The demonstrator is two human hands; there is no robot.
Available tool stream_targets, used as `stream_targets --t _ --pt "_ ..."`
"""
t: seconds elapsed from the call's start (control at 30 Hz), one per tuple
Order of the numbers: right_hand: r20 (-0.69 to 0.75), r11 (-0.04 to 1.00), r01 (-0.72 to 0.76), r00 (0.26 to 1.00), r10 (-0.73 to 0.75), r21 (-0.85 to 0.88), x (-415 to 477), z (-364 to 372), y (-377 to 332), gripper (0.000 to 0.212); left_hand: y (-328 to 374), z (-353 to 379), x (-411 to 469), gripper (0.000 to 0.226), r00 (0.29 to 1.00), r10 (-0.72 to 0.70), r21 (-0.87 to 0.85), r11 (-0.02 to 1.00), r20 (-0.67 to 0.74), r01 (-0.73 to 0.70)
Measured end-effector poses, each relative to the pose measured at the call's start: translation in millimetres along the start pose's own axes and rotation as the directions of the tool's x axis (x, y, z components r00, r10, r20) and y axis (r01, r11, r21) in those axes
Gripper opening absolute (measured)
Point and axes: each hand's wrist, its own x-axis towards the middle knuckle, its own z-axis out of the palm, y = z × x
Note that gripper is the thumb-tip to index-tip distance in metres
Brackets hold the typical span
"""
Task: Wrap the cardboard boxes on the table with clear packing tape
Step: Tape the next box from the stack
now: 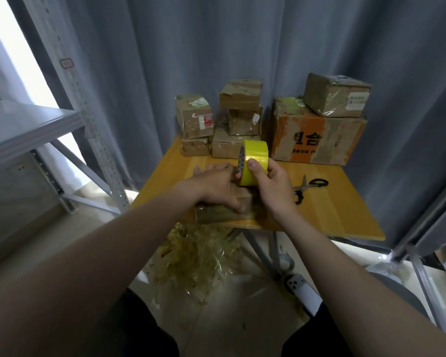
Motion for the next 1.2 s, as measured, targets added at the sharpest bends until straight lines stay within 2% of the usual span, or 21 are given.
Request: stream_targets --t 0.23,0.33,0.4,0.47,0.6,0.7,0.77,0.9,0.97,1.03,1.13,1.2 --pt "0.036 0.976 -0.048 0.998 0.057 -0.213 3.4 -10.0 -46.4 0.036 -3.8 -1.6 1.1 0.119 1.000 -0.006 0.068 0.998 -0.011 0.007" --pt "0.047 0.991 -0.118 0.992 0.121 -0.058 -15.0 -19.6 -71.4 0.040 -6.0 1.8 2.6 0.125 1.000 -0.015 0.040 0.999 -0.022 0.016" --pt "0.074 0.979 -0.199 0.978 0.196 0.036 -31.4 -23.1 -80.2 0.042 -6.9 1.6 2.6 0.119 1.000 -0.015 0.026 1.000 -0.028 0.016" --pt "0.087 0.969 -0.249 0.965 0.248 0.002 -50.6 -25.6 -79.2 0.042 -6.5 0.7 2.1 0.115 0.999 -0.020 0.018 1.000 -0.025 0.021" --pt "0.072 0.942 -0.333 0.940 0.335 -0.035 -84.8 -21.0 -57.7 0.038 -5.4 -0.4 0.6 0.129 0.999 -0.031 0.038 0.999 -0.012 0.032" --pt "0.022 0.924 -0.374 0.926 0.376 -0.079 -100.5 -12.3 -35.6 0.053 -7.4 0.0 -1.6 0.142 1.000 -0.021 0.049 0.999 0.008 0.020" --pt "0.003 0.918 -0.384 0.922 0.386 -0.094 -106.4 -7.5 -22.8 0.062 -8.7 -0.1 -1.0 0.142 1.000 -0.015 0.055 0.998 0.013 0.014" --pt "-0.037 0.913 -0.400 0.916 0.399 -0.083 -113.0 -2.6 -11.6 0.039 -12.2 1.4 -0.2 0.146 1.000 -0.002 0.052 0.999 0.024 0.001" --pt "-0.040 0.913 -0.406 0.914 0.404 -0.047 -113.6 -0.3 -7.1 0.033 -16.2 1.7 0.4 0.142 0.999 0.024 0.062 0.998 0.041 -0.026" --pt "-0.052 0.897 -0.433 0.901 0.430 -0.091 -112.0 -1.6 -6.4 0.033 -18.7 1.8 0.5 0.141 0.998 0.040 0.067 0.997 0.058 -0.044" --pt "-0.092 0.912 -0.373 0.928 0.362 -0.174 -108.2 -6.9 -11.8 0.048 -19.2 3.1 0.3 0.147 0.998 0.035 0.069 0.997 0.052 -0.039" --pt "-0.114 0.919 -0.190 0.981 0.160 -0.347 -99.9 -11.8 -18.4 0.058 -18.2 4.7 1.1 0.145 0.998 0.042 0.078 0.996 0.042 -0.045"
